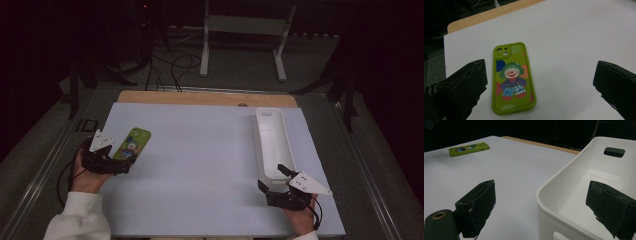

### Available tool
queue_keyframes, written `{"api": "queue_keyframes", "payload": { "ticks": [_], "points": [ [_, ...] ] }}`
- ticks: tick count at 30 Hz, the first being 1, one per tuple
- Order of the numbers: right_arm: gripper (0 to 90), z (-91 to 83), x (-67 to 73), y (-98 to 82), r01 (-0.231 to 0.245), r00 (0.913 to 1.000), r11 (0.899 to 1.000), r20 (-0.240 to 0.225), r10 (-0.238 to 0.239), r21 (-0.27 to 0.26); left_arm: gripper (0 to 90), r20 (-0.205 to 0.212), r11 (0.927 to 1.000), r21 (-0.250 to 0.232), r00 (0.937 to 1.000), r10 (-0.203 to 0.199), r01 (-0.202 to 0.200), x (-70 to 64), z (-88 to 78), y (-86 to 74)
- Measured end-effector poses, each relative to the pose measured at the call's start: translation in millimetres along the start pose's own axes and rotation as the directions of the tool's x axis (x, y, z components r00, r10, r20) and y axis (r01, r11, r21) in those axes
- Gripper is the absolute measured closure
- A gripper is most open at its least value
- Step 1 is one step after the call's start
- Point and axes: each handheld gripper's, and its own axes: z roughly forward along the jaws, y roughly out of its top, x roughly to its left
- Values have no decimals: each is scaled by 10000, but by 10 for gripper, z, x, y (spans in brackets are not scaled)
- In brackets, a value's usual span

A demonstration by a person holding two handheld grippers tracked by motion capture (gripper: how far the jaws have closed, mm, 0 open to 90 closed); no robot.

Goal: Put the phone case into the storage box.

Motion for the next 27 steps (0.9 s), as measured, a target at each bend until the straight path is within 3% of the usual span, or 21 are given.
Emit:
{"api": "queue_keyframes", "payload": {
  "ticks": [27],
  "points": [
    [89,-8,-2,2,-90,10000,10000,-14,90,-22,0,-205,9930,1118,9989,418,-392,187,309,138]
  ]
}}
